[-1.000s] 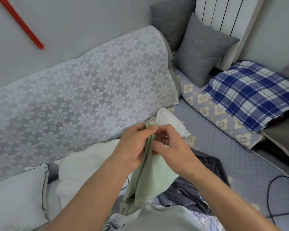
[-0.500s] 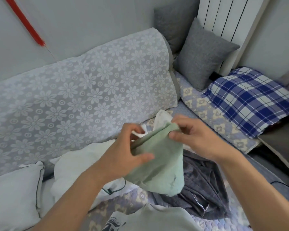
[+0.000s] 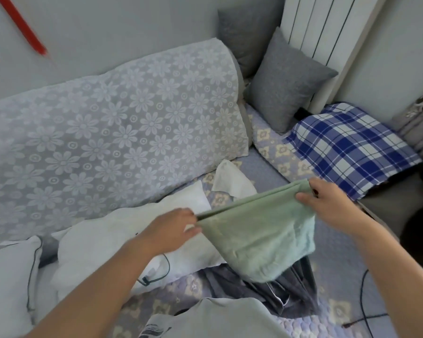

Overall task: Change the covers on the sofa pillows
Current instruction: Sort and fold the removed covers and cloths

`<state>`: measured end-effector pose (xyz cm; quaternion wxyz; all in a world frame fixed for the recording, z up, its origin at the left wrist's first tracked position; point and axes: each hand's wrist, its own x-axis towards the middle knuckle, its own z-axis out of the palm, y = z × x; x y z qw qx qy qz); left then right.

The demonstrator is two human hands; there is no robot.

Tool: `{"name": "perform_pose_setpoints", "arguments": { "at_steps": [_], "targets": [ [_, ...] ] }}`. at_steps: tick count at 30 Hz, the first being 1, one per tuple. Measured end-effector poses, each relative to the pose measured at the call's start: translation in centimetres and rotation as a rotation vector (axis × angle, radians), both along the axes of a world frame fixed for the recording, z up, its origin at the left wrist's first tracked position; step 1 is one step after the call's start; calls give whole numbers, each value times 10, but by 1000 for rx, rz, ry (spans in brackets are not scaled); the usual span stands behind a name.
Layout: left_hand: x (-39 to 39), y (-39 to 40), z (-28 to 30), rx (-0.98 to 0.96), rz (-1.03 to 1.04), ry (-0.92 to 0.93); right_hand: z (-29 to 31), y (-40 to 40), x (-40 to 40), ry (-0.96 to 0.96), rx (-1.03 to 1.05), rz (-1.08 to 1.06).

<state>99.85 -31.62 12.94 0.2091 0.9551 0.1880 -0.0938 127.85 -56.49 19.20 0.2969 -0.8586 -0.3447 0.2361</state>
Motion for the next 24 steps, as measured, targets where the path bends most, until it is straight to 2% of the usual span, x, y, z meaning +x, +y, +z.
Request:
{"name": "perform_pose_setpoints", "arguments": {
  "at_steps": [2, 5, 8, 11, 14, 16, 18, 21, 24],
  "targets": [
    [35, 6, 7, 84, -39, -53, -22, -8, 20, -40, -44, -113],
    [86, 7, 18, 118, -15, -320, -21, -17, 41, -8, 115, -325],
    [105, -1, 37, 69, -3, -608, -1, -29, 48, 36, 324, -454],
    [95, -23, 43, -47, 14, -721, 9, -54, 37, 77, 441, -462],
    [76, -45, 13, -252, 61, -581, -19, -93, 13, 125, 409, -423],
    [66, -63, -34, -255, -6, -482, -65, -121, -6, 168, 306, -410],
    [50, -84, -86, -167, -140, -365, -111, -141, -36, 187, 183, -381],
    [6, -122, -193, -215, -204, 51, -220, -182, -85, 227, -141, -345],
    [-35, -145, -269, -293, -232, 358, -297, -206, -132, 408, -438, -238]
  ]
}}
